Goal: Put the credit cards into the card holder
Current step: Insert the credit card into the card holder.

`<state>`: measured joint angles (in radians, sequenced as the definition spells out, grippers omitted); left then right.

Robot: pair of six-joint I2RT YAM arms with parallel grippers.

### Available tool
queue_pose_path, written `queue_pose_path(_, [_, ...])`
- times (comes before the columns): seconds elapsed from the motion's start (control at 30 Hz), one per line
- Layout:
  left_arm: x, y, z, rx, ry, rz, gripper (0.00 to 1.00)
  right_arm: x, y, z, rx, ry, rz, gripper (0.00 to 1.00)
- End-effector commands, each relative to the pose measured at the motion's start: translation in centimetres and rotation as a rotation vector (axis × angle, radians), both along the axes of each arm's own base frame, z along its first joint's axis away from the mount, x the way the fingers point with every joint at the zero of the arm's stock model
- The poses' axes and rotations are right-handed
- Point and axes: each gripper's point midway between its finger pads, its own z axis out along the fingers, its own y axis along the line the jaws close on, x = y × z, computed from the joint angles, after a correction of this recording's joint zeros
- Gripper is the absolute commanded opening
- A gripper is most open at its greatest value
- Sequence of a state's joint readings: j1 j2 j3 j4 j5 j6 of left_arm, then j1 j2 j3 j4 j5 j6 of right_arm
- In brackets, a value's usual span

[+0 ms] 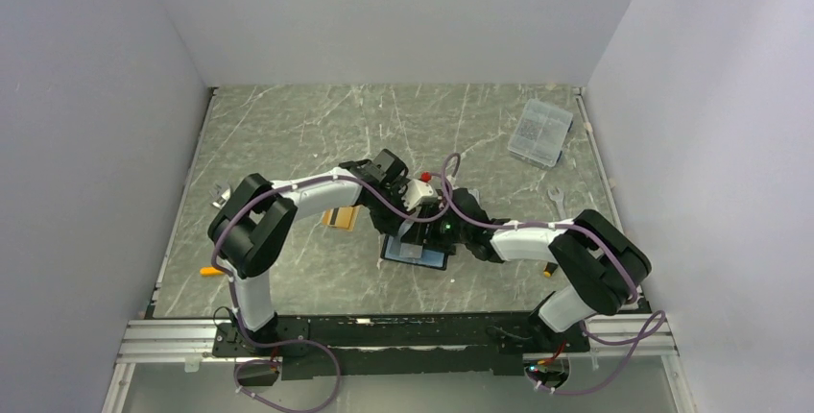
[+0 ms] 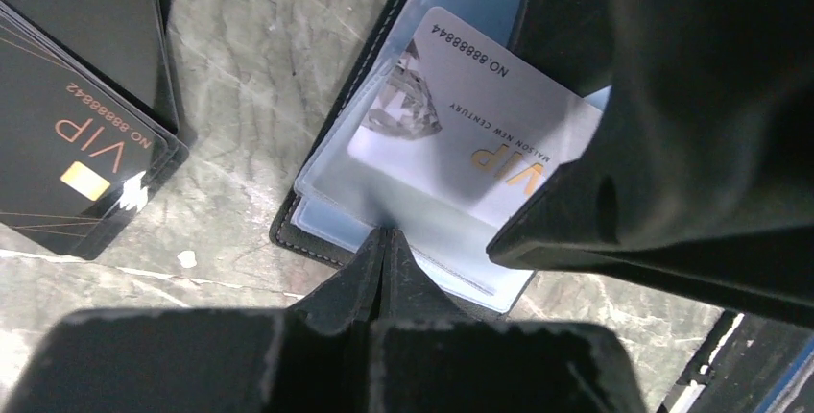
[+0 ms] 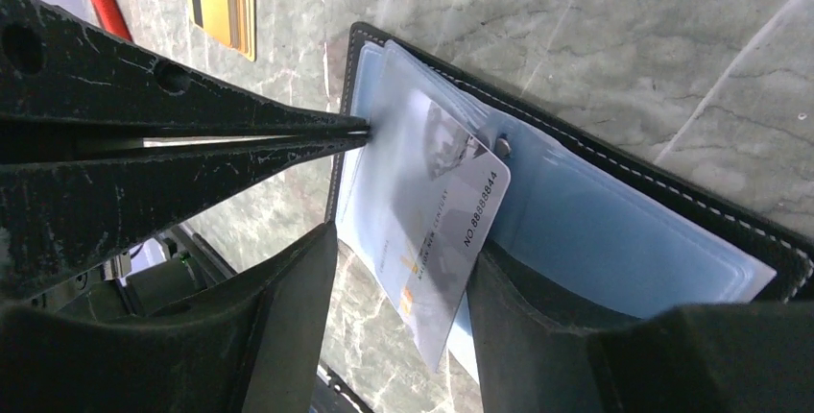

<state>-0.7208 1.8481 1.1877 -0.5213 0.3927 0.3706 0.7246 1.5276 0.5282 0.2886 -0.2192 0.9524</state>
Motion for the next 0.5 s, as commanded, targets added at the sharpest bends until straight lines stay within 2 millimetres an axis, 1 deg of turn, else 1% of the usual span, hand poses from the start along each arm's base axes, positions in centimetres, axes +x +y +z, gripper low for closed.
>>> queue_pose_path(0.0, [-0.4, 1.5, -2.1, 0.14, -0.019, -0.002, 0.0, -2.7, -2.7, -3.3, -0.119, 0.092, 0.014, 0.56])
queue_pose_path(0.17, [-1.1, 2.5, -2.6, 0.168, -0.011, -0.002, 0.0, -2.4, -3.8, -2.5, -0.158, 0.073, 0.001, 0.59])
queue_pose_path(0.33, [-1.6, 2.8, -2.9, 0.177, 0.004, -0.007, 0.0, -2.6, -4.9, -3.0, -0.217, 0.095, -0.009, 0.61])
queue_pose_path(0.47, [-1.8, 2.9, -2.9, 0.175, 0.007, -0.011, 0.0, -3.1, -5.4, -3.0, -0.238, 0.101, -0.012, 0.63])
